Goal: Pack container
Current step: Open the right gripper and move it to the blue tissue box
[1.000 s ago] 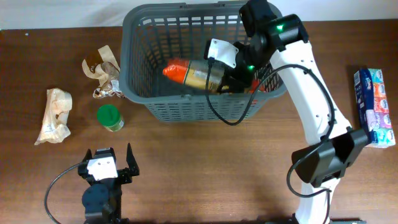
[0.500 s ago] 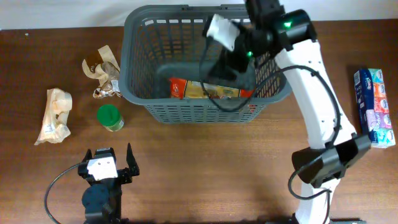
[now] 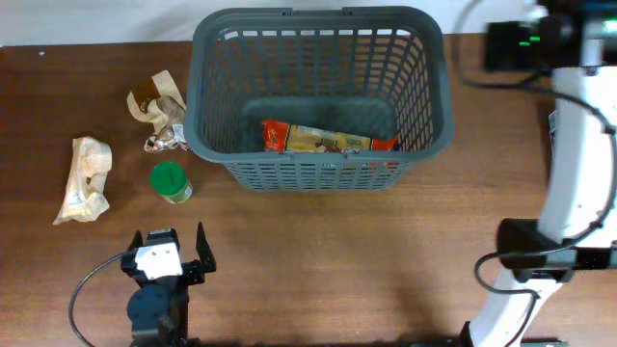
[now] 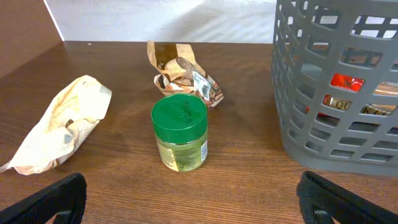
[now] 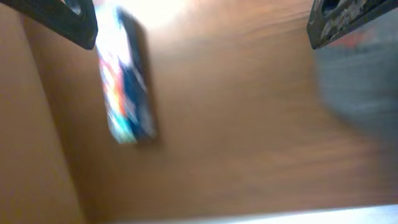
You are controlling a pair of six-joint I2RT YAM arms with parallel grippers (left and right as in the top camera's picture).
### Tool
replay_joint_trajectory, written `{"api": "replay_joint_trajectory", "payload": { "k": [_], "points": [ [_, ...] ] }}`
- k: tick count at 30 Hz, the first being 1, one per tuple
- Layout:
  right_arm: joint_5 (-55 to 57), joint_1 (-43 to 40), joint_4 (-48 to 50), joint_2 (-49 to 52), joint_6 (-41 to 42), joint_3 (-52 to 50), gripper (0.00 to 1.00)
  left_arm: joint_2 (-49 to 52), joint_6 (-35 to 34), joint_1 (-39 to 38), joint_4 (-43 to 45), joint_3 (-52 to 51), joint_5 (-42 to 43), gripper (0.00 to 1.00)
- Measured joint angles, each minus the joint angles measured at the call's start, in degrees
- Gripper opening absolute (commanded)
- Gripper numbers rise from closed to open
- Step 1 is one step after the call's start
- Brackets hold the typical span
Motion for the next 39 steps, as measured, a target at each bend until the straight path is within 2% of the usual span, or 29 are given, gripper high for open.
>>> {"api": "replay_joint_trajectory", "payload": {
  "k": [6, 13, 19, 30, 39],
  "points": [
    [1.97, -17.00, -3.02, 0.00, 8.59, -0.02, 0.99, 0.00, 0.00, 0.00, 0.00, 0.00, -0.02, 0.99],
    [2.08, -28.17, -2.58, 0.00, 6.78, -4.44, 0.99, 0.00, 0.00, 0.00, 0.00, 0.00, -0.02, 0.99],
    [2.03, -31.32, 4.20, 0.22, 1.38, -13.35, 0.99, 0.00, -0.02, 0.00, -0.02, 0.00, -0.02, 0.99],
    [-9.16, -31.36, 27.41, 1.84, -15.50, -43.67, 0.99, 0.00, -0.02, 0.00, 0.00, 0.00, -0.02, 0.99],
    [-10.32, -31.36, 41.22, 2.05, -18.80, -57.46, 0.99, 0.00, 0.00, 0.00, -0.02, 0.00, -0.02, 0.99]
  ]
}}
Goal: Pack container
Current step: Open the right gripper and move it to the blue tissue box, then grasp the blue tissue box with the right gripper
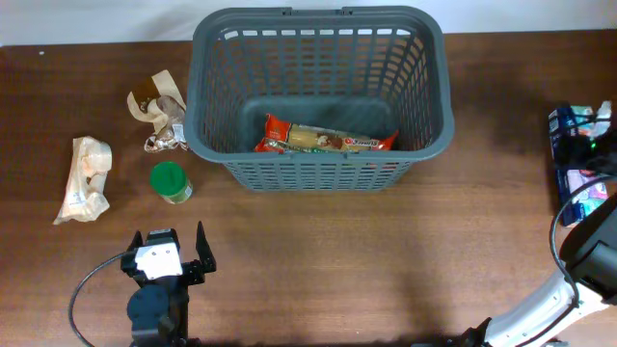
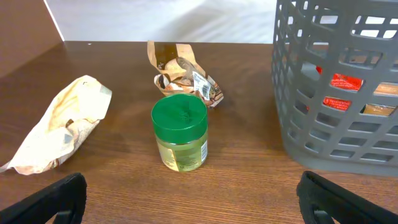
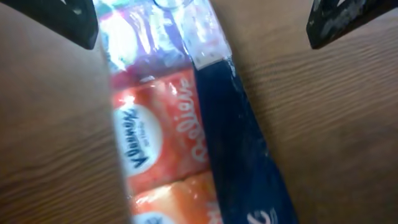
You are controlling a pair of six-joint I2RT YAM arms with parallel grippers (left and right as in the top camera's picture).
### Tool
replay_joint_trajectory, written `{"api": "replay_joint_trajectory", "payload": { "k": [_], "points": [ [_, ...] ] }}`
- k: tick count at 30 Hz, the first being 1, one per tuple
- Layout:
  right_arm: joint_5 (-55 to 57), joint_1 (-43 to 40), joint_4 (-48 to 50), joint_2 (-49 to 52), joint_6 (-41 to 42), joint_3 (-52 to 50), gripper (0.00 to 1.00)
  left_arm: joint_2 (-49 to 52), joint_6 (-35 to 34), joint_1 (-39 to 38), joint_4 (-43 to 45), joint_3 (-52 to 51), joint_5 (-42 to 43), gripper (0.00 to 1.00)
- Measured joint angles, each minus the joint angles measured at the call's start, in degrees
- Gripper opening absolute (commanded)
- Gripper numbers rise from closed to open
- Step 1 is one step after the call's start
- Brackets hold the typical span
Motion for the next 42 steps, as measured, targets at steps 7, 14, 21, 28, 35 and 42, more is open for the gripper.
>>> {"api": "replay_joint_trajectory", "payload": {
  "k": [7, 14, 21, 28, 35, 42],
  "points": [
    [0.31, 0.00, 9.22, -0.02, 0.26, -8.46, 0.99, 0.00, 0.00, 0.00, 0.02, 0.00, 0.00, 0.99],
    [0.70, 0.02, 10.91, -0.68, 0.33, -9.97, 0.91, 0.00, 0.00, 0.00, 0.02, 0.00, 0.00, 0.99],
    [2.12, -0.26, 10.86, -1.01, 0.92, -10.01, 0.41, 0.00, 0.00, 0.00, 0.00, 0.00, 0.00, 0.99],
    [1.99, -0.20, 11.23, -1.20, 1.31, -10.01, 0.19, 0.00, -0.02, 0.00, 0.02, 0.00, 0.02, 0.99],
    [1.99, -0.20, 11.41, -1.31, 1.51, -10.01, 0.04, 0.00, 0.00, 0.00, 0.02, 0.00, 0.02, 0.99],
    [0.44, -0.33, 11.67, -1.44, 1.55, -10.01, 0.04, 0.00, 0.00, 0.00, 0.02, 0.00, 0.00, 0.99]
  ]
}}
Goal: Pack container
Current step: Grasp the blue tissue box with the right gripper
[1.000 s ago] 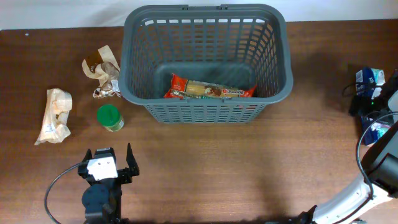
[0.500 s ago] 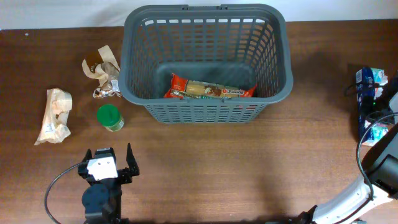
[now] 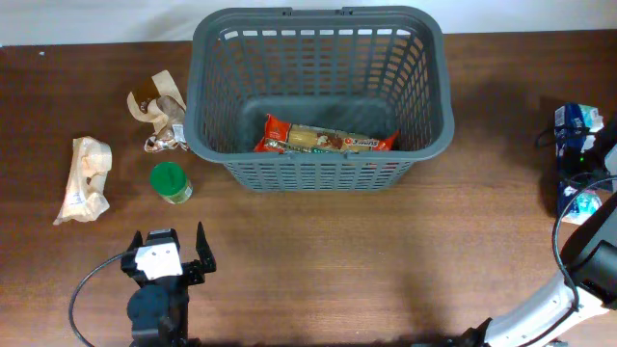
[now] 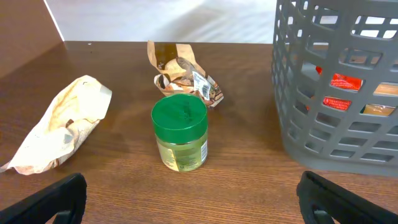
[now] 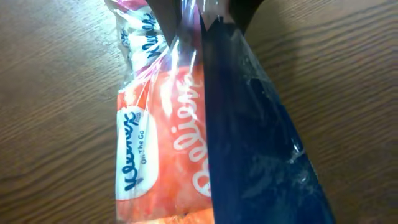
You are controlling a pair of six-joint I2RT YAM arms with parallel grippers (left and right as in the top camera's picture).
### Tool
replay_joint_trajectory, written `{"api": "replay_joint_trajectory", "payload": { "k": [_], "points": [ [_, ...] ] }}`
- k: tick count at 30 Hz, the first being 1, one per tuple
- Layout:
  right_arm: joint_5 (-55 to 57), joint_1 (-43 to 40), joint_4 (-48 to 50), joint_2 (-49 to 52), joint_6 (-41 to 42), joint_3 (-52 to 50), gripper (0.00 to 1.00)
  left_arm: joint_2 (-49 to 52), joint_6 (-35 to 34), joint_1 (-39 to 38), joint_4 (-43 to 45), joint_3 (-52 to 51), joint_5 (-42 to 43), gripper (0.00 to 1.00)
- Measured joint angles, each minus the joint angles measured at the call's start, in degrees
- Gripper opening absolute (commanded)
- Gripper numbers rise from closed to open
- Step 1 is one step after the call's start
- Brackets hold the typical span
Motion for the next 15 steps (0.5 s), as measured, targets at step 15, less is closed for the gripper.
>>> {"api": "replay_joint_trajectory", "payload": {
  "k": [15],
  "points": [
    [-9.68, 0.33, -15.69, 0.15, 0.46, 16.52, 0.04, 0.00, -0.02, 0.00, 0.00, 0.00, 0.00, 0.99]
  ]
}}
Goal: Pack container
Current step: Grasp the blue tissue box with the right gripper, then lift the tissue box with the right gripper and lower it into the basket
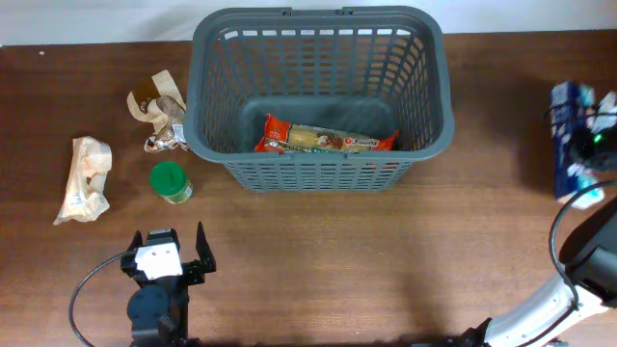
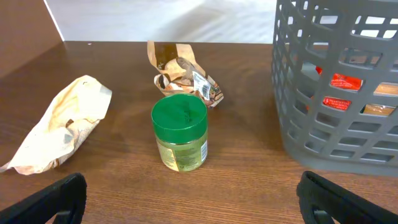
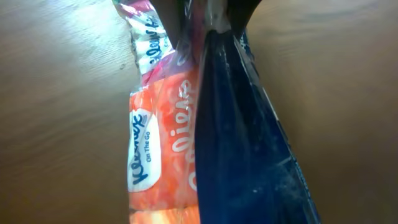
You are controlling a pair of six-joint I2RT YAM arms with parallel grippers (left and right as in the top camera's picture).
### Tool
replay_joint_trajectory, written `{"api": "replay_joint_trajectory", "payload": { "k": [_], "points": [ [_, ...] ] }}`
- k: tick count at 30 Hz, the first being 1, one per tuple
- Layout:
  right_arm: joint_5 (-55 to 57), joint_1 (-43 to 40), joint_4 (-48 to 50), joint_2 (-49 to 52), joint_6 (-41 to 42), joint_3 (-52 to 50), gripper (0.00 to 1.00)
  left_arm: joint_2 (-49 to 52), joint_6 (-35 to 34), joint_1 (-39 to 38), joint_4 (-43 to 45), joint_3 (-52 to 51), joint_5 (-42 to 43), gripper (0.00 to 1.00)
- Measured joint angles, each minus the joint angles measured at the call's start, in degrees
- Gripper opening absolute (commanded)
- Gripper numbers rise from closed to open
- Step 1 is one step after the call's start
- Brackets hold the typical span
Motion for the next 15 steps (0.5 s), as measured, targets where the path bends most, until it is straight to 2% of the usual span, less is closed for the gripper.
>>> {"api": "replay_joint_trajectory", "payload": {
  "k": [9, 15],
  "points": [
    [-1.95, 0.83, -10.21, -0.04, 0.87, 17.40, 0.04, 0.00, 0.00, 0.00, 0.00, 0.00, 0.02, 0.99],
    [-2.56, 7.50, -14.73, -0.04, 0.76, 30.23, 0.04, 0.00, 0.02, 0.00, 0.00, 0.00, 0.00, 0.99]
  ]
}}
